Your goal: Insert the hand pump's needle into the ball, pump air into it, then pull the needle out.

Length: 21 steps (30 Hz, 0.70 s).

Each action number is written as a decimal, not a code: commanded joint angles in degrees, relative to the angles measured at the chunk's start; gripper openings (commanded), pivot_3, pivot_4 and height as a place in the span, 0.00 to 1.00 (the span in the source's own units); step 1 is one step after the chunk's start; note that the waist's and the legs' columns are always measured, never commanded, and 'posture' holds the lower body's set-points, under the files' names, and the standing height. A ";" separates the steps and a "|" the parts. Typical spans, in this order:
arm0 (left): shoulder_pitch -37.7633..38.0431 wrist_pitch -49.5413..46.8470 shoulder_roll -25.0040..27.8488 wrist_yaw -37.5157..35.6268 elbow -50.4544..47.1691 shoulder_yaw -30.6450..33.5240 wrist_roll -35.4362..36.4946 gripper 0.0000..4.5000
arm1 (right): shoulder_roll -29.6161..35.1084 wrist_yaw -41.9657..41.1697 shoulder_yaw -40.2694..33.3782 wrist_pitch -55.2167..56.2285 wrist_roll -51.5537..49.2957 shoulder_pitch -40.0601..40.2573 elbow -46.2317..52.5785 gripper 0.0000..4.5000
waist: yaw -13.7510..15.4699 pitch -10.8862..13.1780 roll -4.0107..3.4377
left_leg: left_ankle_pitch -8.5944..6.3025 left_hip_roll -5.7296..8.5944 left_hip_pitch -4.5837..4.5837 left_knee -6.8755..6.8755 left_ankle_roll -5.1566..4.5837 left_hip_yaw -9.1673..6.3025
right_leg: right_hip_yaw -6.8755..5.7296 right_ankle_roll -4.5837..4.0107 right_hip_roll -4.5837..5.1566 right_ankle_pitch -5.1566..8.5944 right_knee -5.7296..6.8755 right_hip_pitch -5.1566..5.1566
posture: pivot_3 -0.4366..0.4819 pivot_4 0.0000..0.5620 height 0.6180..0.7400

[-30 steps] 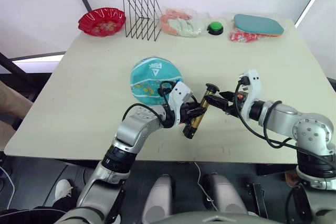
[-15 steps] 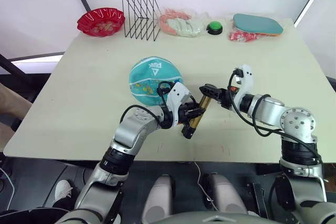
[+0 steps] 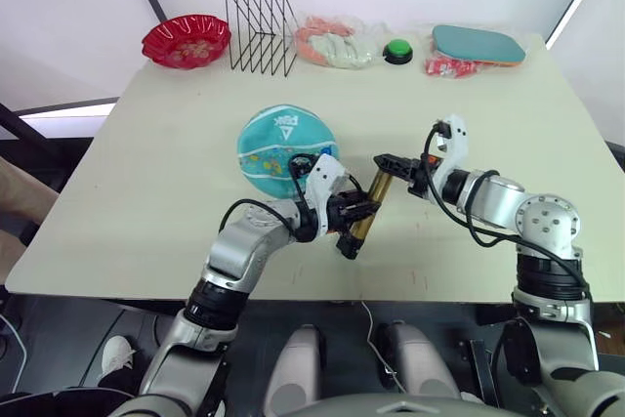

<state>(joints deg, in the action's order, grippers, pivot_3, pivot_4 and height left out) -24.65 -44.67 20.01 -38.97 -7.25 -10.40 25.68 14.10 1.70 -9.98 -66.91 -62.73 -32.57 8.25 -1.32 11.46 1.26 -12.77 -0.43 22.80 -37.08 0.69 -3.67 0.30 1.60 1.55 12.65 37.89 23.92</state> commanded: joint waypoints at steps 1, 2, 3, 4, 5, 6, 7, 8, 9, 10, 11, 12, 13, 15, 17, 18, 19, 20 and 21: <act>1.93 -2.29 3.00 -2.18 -3.37 4.53 3.63 0.75 | 1.39 -2.29 -0.80 1.20 -0.55 -1.14 5.68 0.41 | -0.22 0.00 0.00 | -0.01 0.00 0.01 0.00 -0.01 0.01 | 0.00 0.00 0.00 0.00 0.00 0.00 | 0.48 0.27 1.00; 2.88 -3.06 4.43 -3.16 -4.25 5.47 4.61 0.88 | 1.68 -2.72 -0.84 1.29 -0.78 -1.02 6.70 0.41 | -0.38 0.00 0.00 | -0.02 0.00 0.02 0.00 -0.03 0.01 | 0.01 0.00 0.00 0.00 -0.01 0.01 | 0.48 0.27 1.00; 4.08 -3.34 6.14 -4.58 -5.27 5.98 5.37 0.98 | 2.35 -3.53 -0.47 1.51 -0.37 -0.91 7.81 0.41 | -0.71 0.01 -0.01 | -0.02 0.00 0.02 0.00 -0.04 0.01 | 0.01 0.00 0.00 0.00 -0.02 0.01 | 0.48 0.27 1.00; 4.87 -3.47 7.34 -5.49 -5.95 6.20 5.87 1.00 | 2.78 -4.06 -0.18 1.64 0.01 -0.83 8.52 0.41 | -0.79 0.02 -0.03 | -0.03 -0.01 0.03 0.01 -0.04 0.01 | 0.02 0.00 0.00 0.00 -0.01 0.03 | 0.48 0.27 1.00; 5.41 -3.71 8.11 -6.13 -6.46 6.49 6.56 1.00 | 3.05 -4.57 0.02 1.85 0.29 -0.79 9.07 0.41 | -0.81 0.02 -0.03 | -0.03 -0.01 0.03 0.02 -0.04 0.03 | 0.04 0.00 0.01 0.00 -0.01 0.05 | 0.48 0.27 1.00; 6.11 -3.87 9.03 -6.82 -6.89 6.89 7.03 1.00 | 4.00 -5.72 0.49 2.31 0.98 -0.82 10.22 0.41 | -0.81 0.02 -0.03 | -0.03 0.00 0.02 0.02 -0.04 0.04 | 0.05 0.01 0.02 0.01 -0.01 0.05 | 0.48 0.27 1.00; 7.50 -3.55 10.81 -8.54 -7.79 7.44 7.61 1.00 | 4.70 -6.75 0.76 2.76 1.44 -0.87 11.22 0.41 | -0.83 0.03 -0.04 | -0.03 -0.01 0.04 0.01 -0.04 0.04 | 0.04 0.01 0.01 0.01 -0.01 0.06 | 0.48 0.27 1.00; 8.51 -3.26 12.15 -9.81 -8.43 7.82 8.02 1.00 | 5.19 -7.54 0.98 3.14 1.84 -0.88 11.90 0.41 | -0.85 0.03 -0.04 | -0.03 -0.01 0.03 0.01 -0.04 0.07 | 0.06 0.02 0.01 0.02 -0.01 0.08 | 0.48 0.27 1.00; 9.33 -2.70 13.24 -10.86 -9.16 8.19 8.37 1.00 | 5.61 -8.35 1.10 3.41 2.00 -0.88 12.51 0.41 | -0.87 0.03 -0.05 | -0.03 -0.01 0.04 0.02 -0.04 0.07 | 0.07 0.02 0.01 0.02 -0.02 0.08 | 0.48 0.27 1.00; 9.64 -1.94 13.78 -11.09 -9.85 8.90 8.58 1.00 | 6.33 -9.39 1.46 3.78 2.46 -0.89 13.35 0.41 | -0.88 0.03 -0.04 | -0.03 -0.01 0.03 0.02 -0.04 0.09 | 0.09 0.02 0.01 0.02 -0.02 0.09 | 0.48 0.27 1.00; 9.66 -1.63 14.18 -11.37 -10.40 9.44 8.97 1.00 | 7.07 -10.44 1.81 4.14 2.85 -0.86 14.17 0.41 | -0.86 0.03 -0.05 | -0.03 -0.03 0.03 0.03 -0.04 0.09 | 0.09 0.01 0.01 0.02 -0.02 0.10 | 0.48 0.27 1.00; 9.57 -1.26 14.66 -12.17 -10.93 9.95 9.48 1.00 | 8.35 -12.17 2.50 4.80 3.59 -0.85 15.43 0.41 | -0.84 0.03 -0.05 | -0.03 -0.03 0.05 0.03 -0.04 0.10 | 0.09 0.01 0.01 0.03 -0.02 0.12 | 0.48 0.27 1.00; 9.45 -0.63 14.88 -12.93 -11.25 10.21 9.73 1.00 | 9.39 -13.67 3.01 5.36 4.16 -0.82 16.52 0.41 | -0.77 0.03 -0.05 | -0.03 -0.03 0.05 0.03 -0.04 0.10 | 0.09 0.01 0.01 0.03 -0.02 0.12 | 0.48 0.27 1.00; 9.20 0.42 15.29 -14.04 -11.22 9.97 9.65 1.00 | 10.51 -15.51 3.65 6.17 5.02 -0.74 17.56 0.41 | -0.70 0.03 -0.05 | -0.03 -0.03 0.07 0.02 -0.04 0.09 | 0.08 0.01 0.01 0.03 -0.05 0.12 | 0.48 0.27 1.00; 8.17 2.79 15.36 -14.83 -10.46 7.63 7.14 1.00 | 11.22 -16.87 3.75 6.62 4.90 -0.83 18.50 0.41 | -0.70 0.03 -0.05 | -0.03 -0.03 0.07 0.02 -0.04 0.12 | 0.09 0.02 0.02 0.03 -0.08 0.12 | 0.48 0.27 1.00; 7.31 3.75 14.92 -15.00 -9.79 6.27 6.07 1.00 | 11.47 -17.39 3.65 6.69 4.67 -1.02 18.97 0.41 | -0.70 0.03 -0.05 | -0.03 -0.02 0.08 0.03 -0.04 0.13 | 0.10 0.02 0.02 0.02 -0.08 0.12 | 0.48 0.27 1.00; 6.44 5.29 14.11 -15.17 -8.82 4.67 4.71 1.00 | 11.56 -17.84 3.36 6.72 4.16 -1.42 19.45 0.41 | -0.58 0.03 -0.05 | -0.03 -0.02 0.07 0.02 -0.04 0.13 | 0.11 0.02 0.02 0.03 -0.07 0.12 | 0.48 0.27 1.00; 5.76 6.69 13.42 -15.41 -7.82 2.99 3.37 1.00 | 11.49 -18.08 2.99 6.73 3.56 -1.84 19.75 0.41 | -0.51 0.03 -0.05 | -0.03 -0.01 0.08 0.02 -0.04 0.13 | 0.10 0.02 0.02 0.02 -0.07 0.12 | 0.48 0.27 1.00; 5.23 8.60 12.60 -15.53 -6.60 1.35 1.75 1.00 | 11.34 -18.20 2.64 6.82 3.08 -2.21 19.96 0.41 | -0.52 0.03 -0.05 | -0.03 -0.01 0.08 0.02 -0.04 0.14 | 0.11 0.02 0.02 0.02 -0.08 0.12 | 0.48 0.27 1.00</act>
<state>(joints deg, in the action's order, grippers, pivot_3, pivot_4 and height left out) -18.70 -39.33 33.40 -53.78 -14.67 -6.99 29.49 25.42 -15.46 -5.48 -62.19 -57.81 -32.87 25.08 -1.84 11.49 1.22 -12.80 -0.43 22.87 -37.05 0.64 -3.51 0.43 1.62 1.58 12.67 37.80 24.04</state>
